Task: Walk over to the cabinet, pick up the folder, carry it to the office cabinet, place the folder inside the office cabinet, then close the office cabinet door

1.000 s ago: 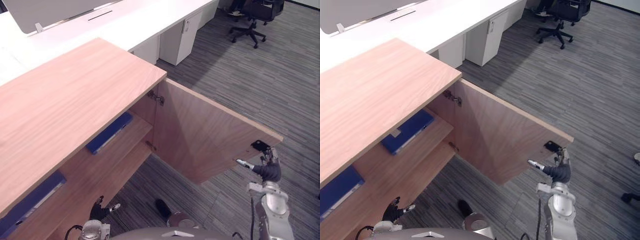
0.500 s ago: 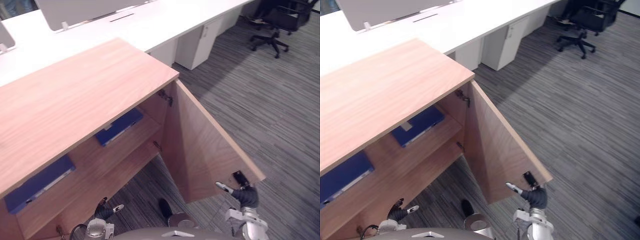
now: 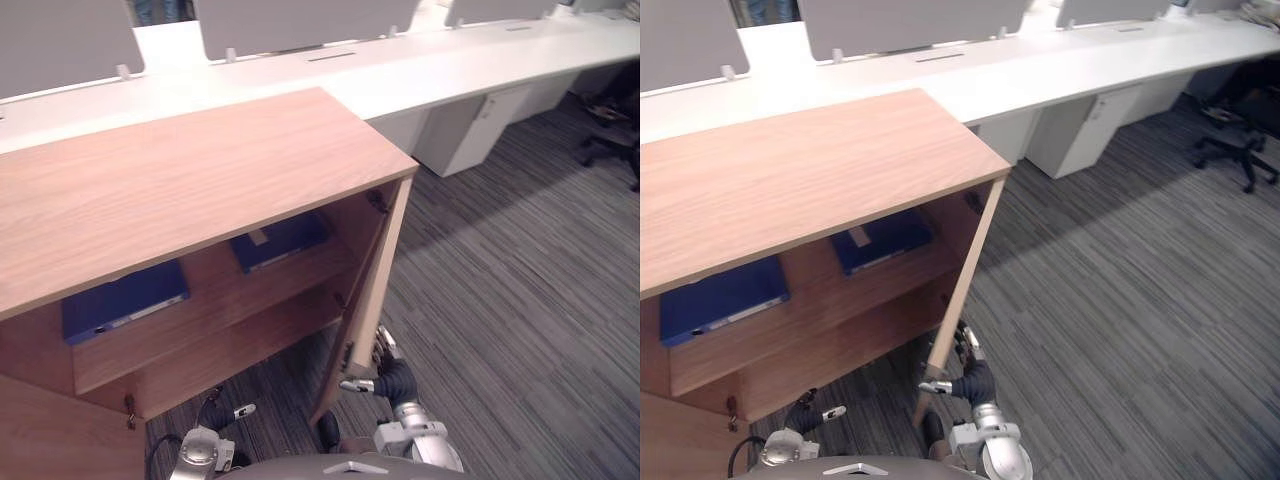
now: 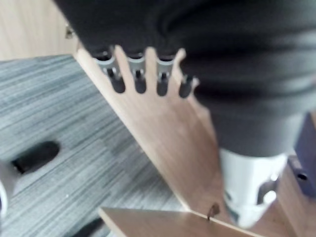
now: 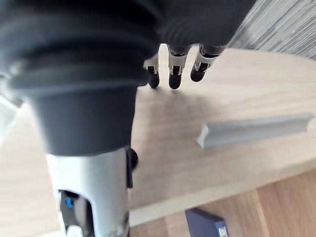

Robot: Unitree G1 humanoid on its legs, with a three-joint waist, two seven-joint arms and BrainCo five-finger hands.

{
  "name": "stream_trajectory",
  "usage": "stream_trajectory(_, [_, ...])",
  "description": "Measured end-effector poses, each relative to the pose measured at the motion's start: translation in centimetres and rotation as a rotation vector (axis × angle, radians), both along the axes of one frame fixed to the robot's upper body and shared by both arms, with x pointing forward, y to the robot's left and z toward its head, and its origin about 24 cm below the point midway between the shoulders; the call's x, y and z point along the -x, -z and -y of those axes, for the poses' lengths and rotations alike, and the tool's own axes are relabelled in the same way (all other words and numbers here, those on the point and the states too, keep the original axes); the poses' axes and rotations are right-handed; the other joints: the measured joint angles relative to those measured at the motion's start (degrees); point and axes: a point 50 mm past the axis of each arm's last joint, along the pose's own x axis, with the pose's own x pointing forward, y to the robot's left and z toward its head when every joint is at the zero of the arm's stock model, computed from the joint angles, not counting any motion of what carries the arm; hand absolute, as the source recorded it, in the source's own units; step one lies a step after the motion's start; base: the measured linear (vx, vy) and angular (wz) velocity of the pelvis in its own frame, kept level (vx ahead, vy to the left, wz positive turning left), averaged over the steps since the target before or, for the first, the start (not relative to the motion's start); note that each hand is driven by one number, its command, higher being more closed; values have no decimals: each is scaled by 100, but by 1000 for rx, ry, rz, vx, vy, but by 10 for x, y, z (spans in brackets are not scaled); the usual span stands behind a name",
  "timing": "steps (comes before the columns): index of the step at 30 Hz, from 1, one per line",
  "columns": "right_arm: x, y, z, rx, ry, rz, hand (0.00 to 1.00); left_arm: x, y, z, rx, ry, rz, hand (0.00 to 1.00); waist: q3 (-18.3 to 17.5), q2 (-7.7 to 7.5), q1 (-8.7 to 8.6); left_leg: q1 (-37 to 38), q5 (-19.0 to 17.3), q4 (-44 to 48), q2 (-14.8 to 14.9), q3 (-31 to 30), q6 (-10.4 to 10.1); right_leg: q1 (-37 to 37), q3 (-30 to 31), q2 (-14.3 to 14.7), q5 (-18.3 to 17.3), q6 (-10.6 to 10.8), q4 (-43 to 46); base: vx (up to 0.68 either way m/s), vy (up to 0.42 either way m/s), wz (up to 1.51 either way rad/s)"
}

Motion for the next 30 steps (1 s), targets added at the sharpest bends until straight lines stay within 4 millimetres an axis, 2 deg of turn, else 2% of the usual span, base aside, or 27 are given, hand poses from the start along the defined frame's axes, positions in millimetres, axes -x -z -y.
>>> stream_trajectory(2, [-12,-1,-1,21,-16,23,0,2,1,0,-1,7,-6,0,-16,-39,150,-91,62,-1,-52,-165,82,1,-115,-56,-13,19,2,-3,27,40])
stream_trajectory(6, [-35,-2,0,92,-51,64,0,2,1,0,-3,9,-7,0,-28,-88,183,-254,116,-1,-159,-469,167,14,-316,-179,-63,90,-4,26,42,41])
stream_trajectory(13, [-66,-7,21,172,29,102,0,0,-2,-13,-34,12,0,0,-44,-119,378,-512,162,0,-422,-1058,248,61,-630,-391,-69,166,10,66,61,50])
stream_trajectory(20, [-89,1,41,226,90,53,0,-1,-4,-24,-44,-26,10,0,-44,-121,482,-603,226,4,-527,-1419,353,162,-1015,-476,-45,196,-24,85,23,32])
stream_trajectory(23, [-94,1,51,235,126,41,0,-1,-5,-26,-46,-43,14,0,-33,-107,484,-589,233,4,-543,-1535,354,267,-1125,-472,-48,188,-86,46,-6,20])
stream_trajectory(27, [-93,2,51,261,126,41,0,1,-4,-27,-48,-58,12,0,-2,-81,450,-581,248,1,-525,-1632,359,325,-1211,-445,-74,149,-103,-12,-18,13])
stream_trajectory(30, [-81,12,57,246,167,-4,0,1,-4,-28,-43,-75,12,0,17,-59,449,-576,227,0,-494,-1656,326,336,-1229,-416,-132,71,-86,-33,-20,5])
